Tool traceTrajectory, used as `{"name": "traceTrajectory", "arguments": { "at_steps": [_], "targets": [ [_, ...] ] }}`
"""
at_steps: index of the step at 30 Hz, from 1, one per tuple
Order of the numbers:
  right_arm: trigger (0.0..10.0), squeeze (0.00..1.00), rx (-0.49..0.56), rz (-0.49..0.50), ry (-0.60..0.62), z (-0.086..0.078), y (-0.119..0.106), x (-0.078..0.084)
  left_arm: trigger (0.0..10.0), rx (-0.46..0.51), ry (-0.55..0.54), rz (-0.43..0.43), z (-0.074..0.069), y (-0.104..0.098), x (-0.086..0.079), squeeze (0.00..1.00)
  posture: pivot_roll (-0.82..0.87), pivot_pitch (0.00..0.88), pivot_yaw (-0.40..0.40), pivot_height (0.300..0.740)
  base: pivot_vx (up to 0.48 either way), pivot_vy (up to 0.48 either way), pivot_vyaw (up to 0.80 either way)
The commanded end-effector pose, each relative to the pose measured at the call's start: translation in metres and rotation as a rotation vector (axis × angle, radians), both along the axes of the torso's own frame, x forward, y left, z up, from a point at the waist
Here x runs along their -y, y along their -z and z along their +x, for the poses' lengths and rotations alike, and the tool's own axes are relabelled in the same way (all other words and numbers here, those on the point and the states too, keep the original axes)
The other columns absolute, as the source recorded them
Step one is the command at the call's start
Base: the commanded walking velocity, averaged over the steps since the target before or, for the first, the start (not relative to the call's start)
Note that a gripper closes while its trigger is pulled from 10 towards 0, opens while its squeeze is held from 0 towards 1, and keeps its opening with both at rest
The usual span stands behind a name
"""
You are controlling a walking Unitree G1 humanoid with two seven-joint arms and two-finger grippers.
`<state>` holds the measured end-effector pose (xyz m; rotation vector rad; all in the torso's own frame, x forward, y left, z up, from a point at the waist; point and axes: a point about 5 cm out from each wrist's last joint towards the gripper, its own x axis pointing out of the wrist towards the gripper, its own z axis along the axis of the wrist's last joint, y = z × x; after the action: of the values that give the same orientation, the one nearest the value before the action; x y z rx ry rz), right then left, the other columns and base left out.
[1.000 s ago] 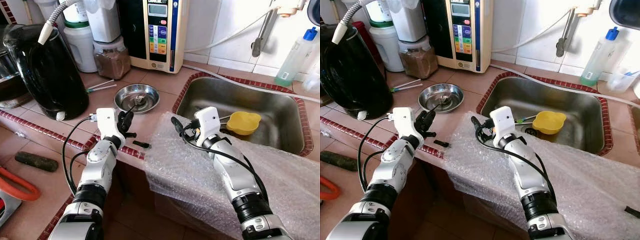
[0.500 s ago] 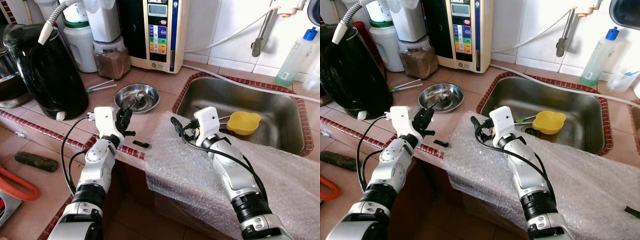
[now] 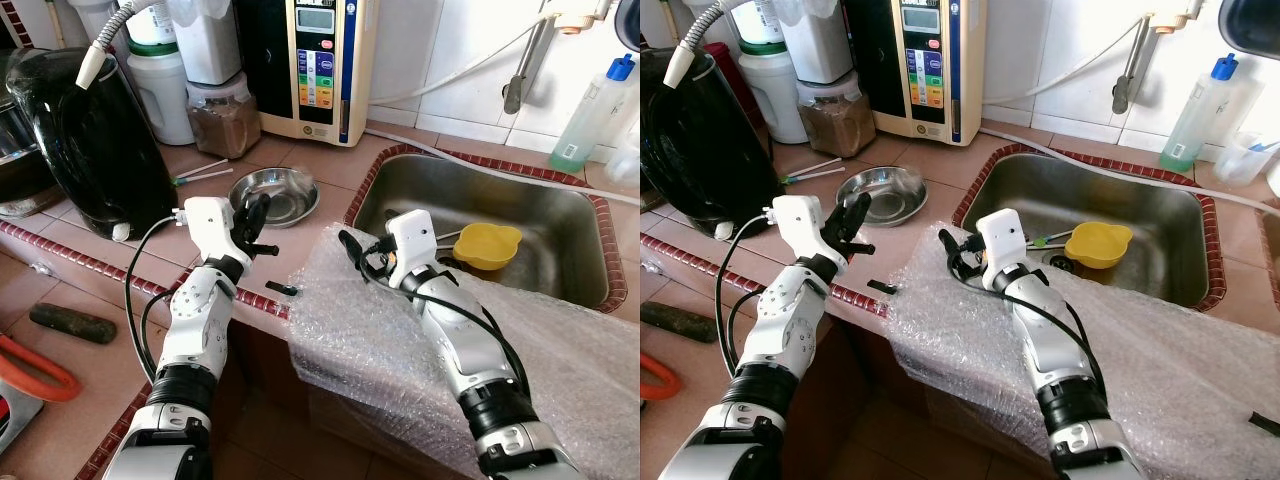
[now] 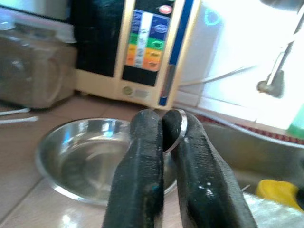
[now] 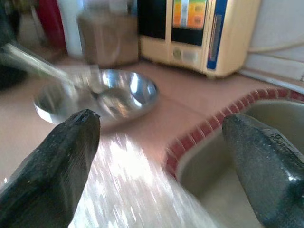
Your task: Kitchen organization
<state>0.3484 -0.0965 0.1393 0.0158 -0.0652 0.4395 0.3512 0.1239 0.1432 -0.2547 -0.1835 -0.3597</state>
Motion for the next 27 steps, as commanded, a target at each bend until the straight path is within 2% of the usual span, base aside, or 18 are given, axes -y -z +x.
{"name": "traceTrajectory", "arguments": {
  "at_steps": [1, 4, 9, 21, 27],
  "targets": [
    [10.0, 0.0, -0.001, 0.081, 0.015, 0.006, -0.01, 0.0, 0.0, -0.003, 0.03, -0.004, -0.003, 0.001, 0.006, 0.0, 0.05, 0.0, 0.054, 0.74, 0.0, 0.0, 0.0],
    [10.0, 0.0, -0.022, 0.19, 0.017, 0.009, -0.017, -0.003, 0.0, 0.003, 0.074, 0.006, -0.009, 0.004, 0.017, 0.0, 0.05, 0.0, 0.046, 0.74, 0.0, 0.0, 0.0],
    [10.0, 0.0, -0.017, 0.141, 0.02, 0.01, -0.015, 0.001, 0.0, 0.001, 0.086, 0.019, -0.012, 0.006, 0.018, 0.0, 0.04, 0.0, 0.038, 0.74, 0.0, 0.0, 0.0],
    [10.0, 0.0, -0.024, 0.093, 0.036, 0.008, -0.01, 0.009, 0.0, -0.027, -0.017, 0.054, -0.007, 0.009, 0.0, 0.0, 0.04, 0.0, 0.035, 0.74, 0.0, 0.0, 0.0],
    [10.0, 0.0, -0.019, 0.074, 0.037, 0.008, -0.01, 0.01, 0.0, -0.071, -0.124, 0.13, -0.006, 0.015, -0.02, 0.0, 0.04, 0.0, 0.03, 0.74, 0.0, 0.0, 0.0]
  ]
}}
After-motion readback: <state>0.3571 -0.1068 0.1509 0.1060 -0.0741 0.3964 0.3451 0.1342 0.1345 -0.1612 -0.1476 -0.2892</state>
